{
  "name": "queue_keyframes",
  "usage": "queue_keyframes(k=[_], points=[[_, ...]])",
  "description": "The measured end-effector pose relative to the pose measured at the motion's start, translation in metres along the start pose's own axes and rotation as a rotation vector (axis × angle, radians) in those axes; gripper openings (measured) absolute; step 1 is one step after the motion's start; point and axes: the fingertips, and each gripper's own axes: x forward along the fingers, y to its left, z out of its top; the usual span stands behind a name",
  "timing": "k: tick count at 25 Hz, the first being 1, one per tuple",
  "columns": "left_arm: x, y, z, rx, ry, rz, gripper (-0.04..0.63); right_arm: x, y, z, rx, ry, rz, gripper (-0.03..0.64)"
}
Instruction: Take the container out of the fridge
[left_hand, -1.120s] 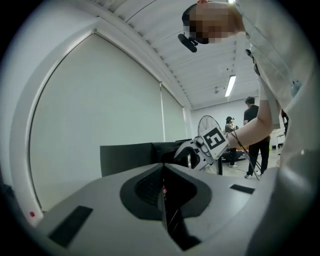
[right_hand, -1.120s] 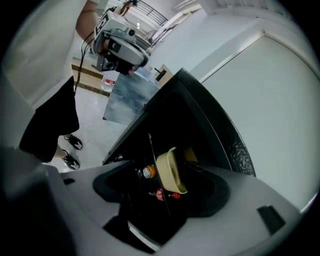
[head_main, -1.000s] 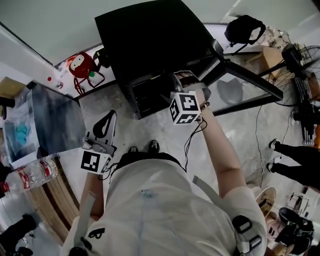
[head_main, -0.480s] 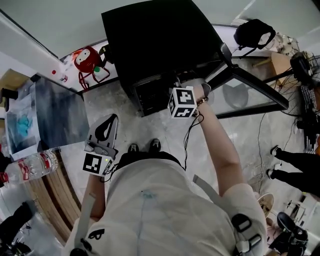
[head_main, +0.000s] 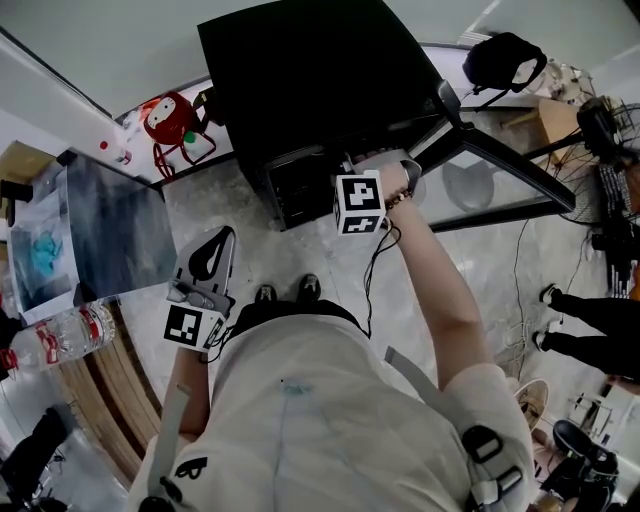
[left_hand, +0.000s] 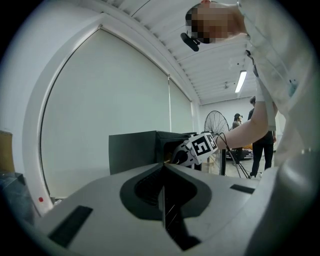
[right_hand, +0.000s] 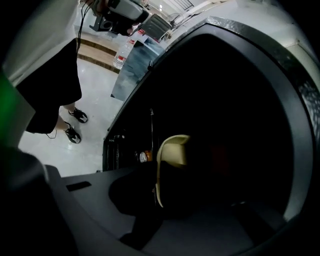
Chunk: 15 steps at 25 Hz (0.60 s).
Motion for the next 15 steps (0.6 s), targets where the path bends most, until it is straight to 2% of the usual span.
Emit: queue_keyframes(k=[7, 11, 15], points=[[-0.007, 0.004, -0.002, -0.016, -0.002, -0.020, 0.008, -0.037, 0.028, 0.014, 0.051, -0.022, 0.087, 0.034], [-0.004, -0.002, -0.002, -0.065, -0.015, -0.126, 0.008, -0.071, 0.073, 0.018, 0.118, 0.008, 0.201, 0.033], [0.000, -0.004, -0.004, -0.070, -0.015, -0.188, 0.008, -0.108, 0.111, 0.027, 0.261, 0.013, 0.236, 0.034]])
